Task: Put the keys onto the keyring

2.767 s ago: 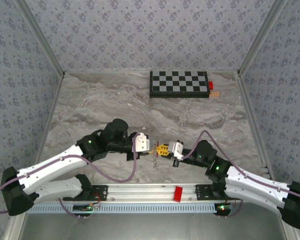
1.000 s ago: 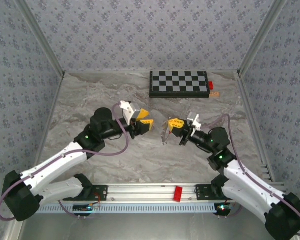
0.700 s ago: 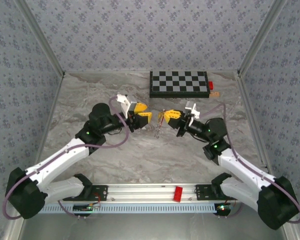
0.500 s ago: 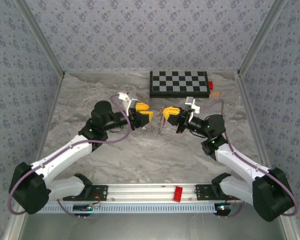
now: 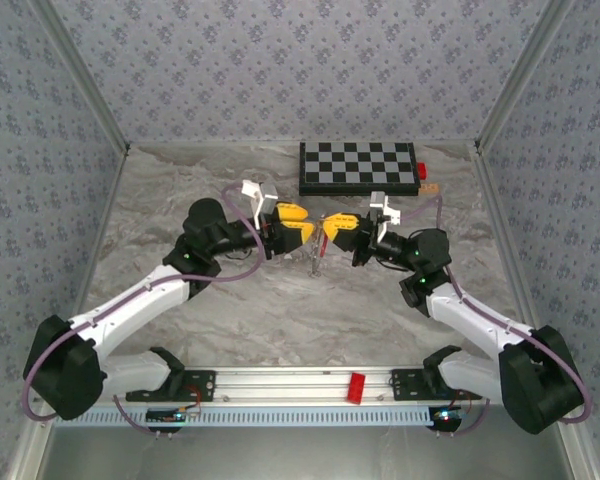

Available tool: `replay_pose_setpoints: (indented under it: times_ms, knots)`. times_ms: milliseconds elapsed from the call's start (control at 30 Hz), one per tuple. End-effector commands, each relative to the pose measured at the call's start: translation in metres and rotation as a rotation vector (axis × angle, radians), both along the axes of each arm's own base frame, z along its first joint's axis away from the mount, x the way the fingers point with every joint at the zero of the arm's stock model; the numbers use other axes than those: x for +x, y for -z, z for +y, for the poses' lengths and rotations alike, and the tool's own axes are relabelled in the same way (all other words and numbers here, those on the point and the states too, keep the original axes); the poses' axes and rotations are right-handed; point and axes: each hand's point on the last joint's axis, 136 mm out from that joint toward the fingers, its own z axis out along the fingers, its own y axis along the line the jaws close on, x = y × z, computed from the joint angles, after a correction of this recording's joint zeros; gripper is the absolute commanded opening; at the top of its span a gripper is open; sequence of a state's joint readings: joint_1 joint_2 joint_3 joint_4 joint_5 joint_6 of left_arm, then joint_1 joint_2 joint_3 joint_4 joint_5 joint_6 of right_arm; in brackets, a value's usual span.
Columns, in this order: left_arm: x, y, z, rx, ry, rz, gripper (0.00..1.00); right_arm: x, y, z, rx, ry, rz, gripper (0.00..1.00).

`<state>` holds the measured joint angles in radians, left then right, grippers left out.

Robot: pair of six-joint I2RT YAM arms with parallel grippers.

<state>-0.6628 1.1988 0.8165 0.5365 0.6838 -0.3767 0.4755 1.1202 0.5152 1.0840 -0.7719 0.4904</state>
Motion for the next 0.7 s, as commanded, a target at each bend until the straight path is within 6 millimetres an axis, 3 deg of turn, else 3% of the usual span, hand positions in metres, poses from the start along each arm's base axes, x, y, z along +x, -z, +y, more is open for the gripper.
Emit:
replay_pose_setpoints:
  times_ms: [0, 233, 533, 667]
  knots:
    - [-0.006, -0.030, -0.003, -0.066, 0.050, -0.059, 0.46, -0.009, -0.028, 0.000, 0.046, -0.040, -0.072, 0.00]
    - [-0.008, -0.033, -0.008, -0.077, 0.094, -0.057, 0.44, -0.010, -0.027, 0.003, 0.045, -0.053, -0.070, 0.00]
    - [-0.014, -0.030, -0.013, -0.069, 0.127, -0.068, 0.23, -0.009, -0.025, 0.005, 0.041, -0.053, -0.066, 0.00]
    - [-0.015, -0.030, -0.014, -0.067, 0.135, -0.078, 0.19, -0.009, -0.025, 0.005, 0.040, -0.055, -0.067, 0.00]
